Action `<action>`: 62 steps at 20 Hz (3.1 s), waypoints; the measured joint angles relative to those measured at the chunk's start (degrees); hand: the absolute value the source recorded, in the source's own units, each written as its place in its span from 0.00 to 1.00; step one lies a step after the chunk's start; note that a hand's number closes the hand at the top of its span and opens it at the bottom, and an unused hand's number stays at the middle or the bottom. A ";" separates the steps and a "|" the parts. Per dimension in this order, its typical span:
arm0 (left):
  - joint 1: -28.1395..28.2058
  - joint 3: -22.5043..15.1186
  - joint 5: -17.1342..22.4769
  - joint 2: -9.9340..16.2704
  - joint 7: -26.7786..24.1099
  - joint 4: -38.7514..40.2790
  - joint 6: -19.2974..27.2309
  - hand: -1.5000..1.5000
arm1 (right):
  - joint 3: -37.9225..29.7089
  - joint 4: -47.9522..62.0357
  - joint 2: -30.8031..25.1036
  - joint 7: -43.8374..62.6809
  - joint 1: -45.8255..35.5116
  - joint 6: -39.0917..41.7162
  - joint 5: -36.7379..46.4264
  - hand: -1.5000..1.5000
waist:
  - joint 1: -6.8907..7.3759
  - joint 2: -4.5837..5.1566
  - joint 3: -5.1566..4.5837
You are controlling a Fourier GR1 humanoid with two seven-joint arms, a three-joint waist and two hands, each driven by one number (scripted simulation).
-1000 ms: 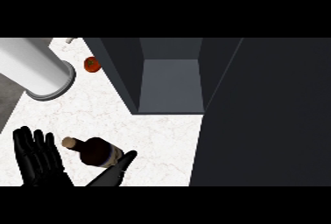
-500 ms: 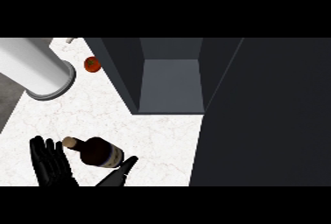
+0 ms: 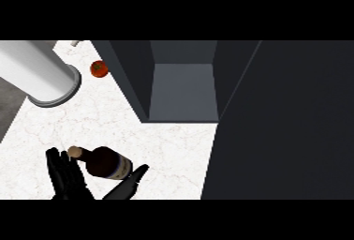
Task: Pick up the wine, place it into the cabinet and close the cabinet
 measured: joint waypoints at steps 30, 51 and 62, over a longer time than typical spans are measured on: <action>-2.94 21.53 43.53 -7.98 -51.48 40.38 -39.79 1.00 | -0.57 -0.27 -1.63 2.13 -2.74 -1.21 -0.01 0.00 | -0.30 0.19 0.23; -16.14 14.80 31.10 -0.04 -52.34 48.11 -46.76 1.00 | -0.32 0.50 -1.10 0.27 -1.29 -1.20 -0.46 0.00 | -1.28 0.24 0.28; -23.95 10.13 28.46 4.84 -44.51 40.28 -58.55 1.00 | -1.64 0.50 -1.45 0.38 -0.42 -1.02 -0.95 0.00 | -0.41 0.11 0.32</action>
